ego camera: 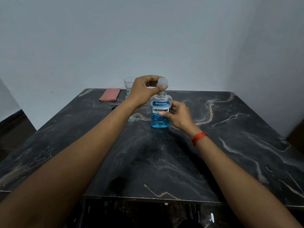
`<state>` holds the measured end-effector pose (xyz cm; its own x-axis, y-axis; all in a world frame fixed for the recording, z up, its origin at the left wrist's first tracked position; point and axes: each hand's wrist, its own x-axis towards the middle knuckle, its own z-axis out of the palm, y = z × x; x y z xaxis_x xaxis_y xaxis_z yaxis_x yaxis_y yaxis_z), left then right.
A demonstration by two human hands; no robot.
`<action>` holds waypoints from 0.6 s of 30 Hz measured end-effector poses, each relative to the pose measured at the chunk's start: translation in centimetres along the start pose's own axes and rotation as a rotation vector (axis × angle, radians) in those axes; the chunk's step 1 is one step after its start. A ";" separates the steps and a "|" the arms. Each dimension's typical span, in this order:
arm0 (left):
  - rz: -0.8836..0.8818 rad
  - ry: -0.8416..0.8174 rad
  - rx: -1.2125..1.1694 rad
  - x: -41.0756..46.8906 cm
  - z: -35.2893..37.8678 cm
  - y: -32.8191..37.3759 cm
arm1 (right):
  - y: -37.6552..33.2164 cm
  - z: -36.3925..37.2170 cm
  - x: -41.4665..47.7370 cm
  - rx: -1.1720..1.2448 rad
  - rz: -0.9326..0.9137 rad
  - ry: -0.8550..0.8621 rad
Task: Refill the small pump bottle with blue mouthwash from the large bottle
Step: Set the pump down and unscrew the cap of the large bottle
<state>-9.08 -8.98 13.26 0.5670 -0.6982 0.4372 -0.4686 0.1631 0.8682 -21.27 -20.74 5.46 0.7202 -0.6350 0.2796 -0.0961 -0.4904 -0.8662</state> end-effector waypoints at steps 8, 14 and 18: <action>-0.013 0.126 -0.087 1.6 0.8 1.6 | 0.3 -2.4 0.2 0.022 0.043 -0.048; -0.292 0.097 0.280 2.6 1.9 -2.9 | 1.2 -4.8 0.3 0.016 0.076 -0.017; -0.391 0.094 0.385 2.3 3.3 -6.4 | 1.4 -5.4 0.4 0.030 0.081 -0.020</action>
<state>-6.99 -13.94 7.95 0.7980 -0.5876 0.1336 -0.4149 -0.3749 0.8291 -24.83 -24.91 6.61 0.7242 -0.6599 0.1999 -0.1344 -0.4195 -0.8977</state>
